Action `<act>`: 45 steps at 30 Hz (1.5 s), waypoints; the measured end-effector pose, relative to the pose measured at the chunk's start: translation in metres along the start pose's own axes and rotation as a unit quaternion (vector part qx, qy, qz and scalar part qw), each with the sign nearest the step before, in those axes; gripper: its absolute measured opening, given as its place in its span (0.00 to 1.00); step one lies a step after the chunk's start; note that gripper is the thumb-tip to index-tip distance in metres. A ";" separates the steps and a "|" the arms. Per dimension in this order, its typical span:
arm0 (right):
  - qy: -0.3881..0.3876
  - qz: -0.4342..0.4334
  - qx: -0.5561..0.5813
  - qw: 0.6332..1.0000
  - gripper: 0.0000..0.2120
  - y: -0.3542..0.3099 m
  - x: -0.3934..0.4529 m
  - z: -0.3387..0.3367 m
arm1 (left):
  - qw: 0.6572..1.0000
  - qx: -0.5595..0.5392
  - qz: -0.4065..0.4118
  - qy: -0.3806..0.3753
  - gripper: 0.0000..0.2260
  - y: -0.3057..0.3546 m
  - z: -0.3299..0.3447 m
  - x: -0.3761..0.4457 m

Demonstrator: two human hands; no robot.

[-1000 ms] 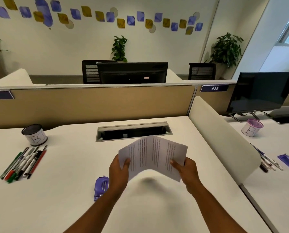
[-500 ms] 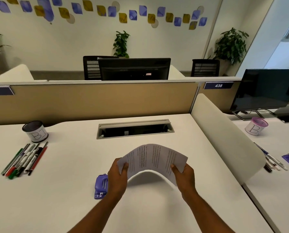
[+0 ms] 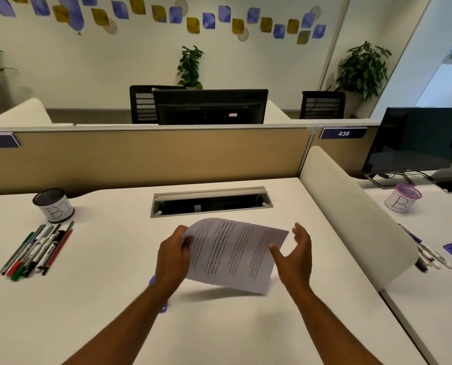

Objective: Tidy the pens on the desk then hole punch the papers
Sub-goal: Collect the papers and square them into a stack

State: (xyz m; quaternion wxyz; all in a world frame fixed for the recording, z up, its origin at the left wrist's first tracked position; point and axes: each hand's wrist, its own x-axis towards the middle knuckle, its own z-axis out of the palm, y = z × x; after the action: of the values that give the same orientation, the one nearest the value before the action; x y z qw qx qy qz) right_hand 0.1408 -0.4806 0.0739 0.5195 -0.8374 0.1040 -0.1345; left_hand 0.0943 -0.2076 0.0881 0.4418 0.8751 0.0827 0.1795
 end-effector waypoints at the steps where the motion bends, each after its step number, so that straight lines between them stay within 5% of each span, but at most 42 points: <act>1: 0.008 -0.047 -0.035 0.998 0.40 -0.008 0.002 0.001 | 0.999 0.023 0.028 -0.016 0.03 0.004 -0.003 0.005; 4: -0.082 -0.154 -0.095 0.980 0.33 -0.030 0.009 0.005 | 0.989 0.082 0.115 -0.043 0.05 0.019 -0.008 0.016; 7: -0.230 -0.156 -0.139 0.950 0.15 -0.043 0.015 0.012 | 0.973 0.116 0.200 -0.015 0.12 0.037 -0.005 0.022; 9: -0.244 -0.137 -0.124 0.952 0.07 -0.043 0.016 0.014 | 0.965 0.114 0.231 0.049 0.12 0.045 -0.003 0.023; 11: -0.229 -0.089 -0.046 0.968 0.03 -0.037 0.014 0.013 | 0.965 0.087 0.214 0.121 0.21 0.044 -0.001 0.020; 13: -0.228 -0.039 0.051 0.971 0.09 -0.030 0.010 0.010 | 0.966 0.032 0.165 0.196 0.32 0.037 -0.002 0.017; 15: -0.234 -0.002 0.136 0.963 0.11 -0.026 0.002 0.009 | 0.981 -0.075 0.049 0.173 0.38 0.031 0.001 0.011; 19: -0.212 0.021 0.202 0.956 0.07 -0.020 -0.014 0.014 | 0.962 -0.255 -0.083 -0.058 0.19 0.026 0.018 0.003; 22: -0.175 0.021 0.200 0.964 0.07 -0.010 -0.022 0.020 | 0.966 -0.240 -0.092 -0.021 0.07 0.023 0.031 -0.005; 32: -0.144 0.074 0.178 0.971 0.08 0.015 -0.030 0.029 | 0.981 -0.162 -0.095 -0.045 0.10 0.005 0.054 -0.023; 37: -0.157 0.082 0.145 0.973 0.13 0.028 -0.036 0.031 | 0.980 -0.134 -0.110 -0.094 0.11 -0.004 0.056 -0.033; 45: -0.203 0.086 0.177 0.959 0.08 0.017 -0.035 0.023 | 0.974 -0.159 -0.139 -0.084 0.07 -0.001 0.039 -0.030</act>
State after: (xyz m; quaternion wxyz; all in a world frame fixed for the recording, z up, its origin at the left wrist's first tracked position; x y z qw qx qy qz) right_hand 0.1146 -0.4577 0.0446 0.6789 -0.7298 0.0427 0.0677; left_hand 0.0817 -0.2450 0.0595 0.6015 0.7854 0.1360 0.0529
